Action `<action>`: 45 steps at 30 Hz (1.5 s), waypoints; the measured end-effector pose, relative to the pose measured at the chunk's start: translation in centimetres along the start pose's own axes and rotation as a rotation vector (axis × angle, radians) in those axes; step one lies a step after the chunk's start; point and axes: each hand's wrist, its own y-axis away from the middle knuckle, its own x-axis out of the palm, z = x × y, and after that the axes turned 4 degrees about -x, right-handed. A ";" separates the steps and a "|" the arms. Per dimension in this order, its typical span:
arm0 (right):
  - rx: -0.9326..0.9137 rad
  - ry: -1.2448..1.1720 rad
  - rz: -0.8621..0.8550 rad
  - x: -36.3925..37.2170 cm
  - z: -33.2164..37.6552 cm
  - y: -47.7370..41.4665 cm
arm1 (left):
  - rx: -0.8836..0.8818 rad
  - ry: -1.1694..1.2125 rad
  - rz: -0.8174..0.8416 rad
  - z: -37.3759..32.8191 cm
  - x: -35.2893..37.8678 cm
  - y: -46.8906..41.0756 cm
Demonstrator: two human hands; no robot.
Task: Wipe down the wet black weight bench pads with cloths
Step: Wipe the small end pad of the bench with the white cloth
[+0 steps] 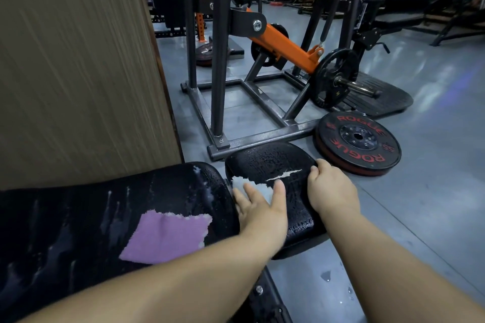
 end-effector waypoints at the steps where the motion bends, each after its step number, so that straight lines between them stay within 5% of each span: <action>1: 0.000 -0.001 0.000 0.0 0.0 0.0 | 0.023 -0.045 0.009 0.7 0.5 0.6; 8: -0.007 0.001 -0.004 -0.2 0.1 0.3 | 0.174 -0.020 0.031 4.4 2.6 4.7; 27: 0.064 -0.222 -0.024 -0.7 -0.4 0.5 | 0.443 -0.904 0.129 -0.6 1.8 1.1; 32: 0.172 -0.645 -0.114 -1.8 -1.3 0.3 | 0.468 -0.839 0.258 -3.4 2.1 -1.0; 35: 0.110 -0.755 -0.237 -2.1 -1.7 1.2 | 0.476 -0.394 0.315 -3.0 0.8 -1.1; 38: -0.159 -0.548 -0.268 -1.7 0.0 2.9 | 0.509 -0.011 -0.016 -1.8 -0.8 -2.1; 40: -0.412 -0.333 -0.124 -0.9 1.6 4.2 | 0.466 -0.270 -0.097 -1.4 -1.4 -2.6; 42: -0.598 0.024 0.082 0.1 2.4 5.2 | 0.394 -0.535 -0.002 -0.6 -1.6 -2.9; 45: -0.662 0.281 0.201 0.4 1.9 5.1 | 0.428 -0.653 0.049 0.1 -1.5 -2.8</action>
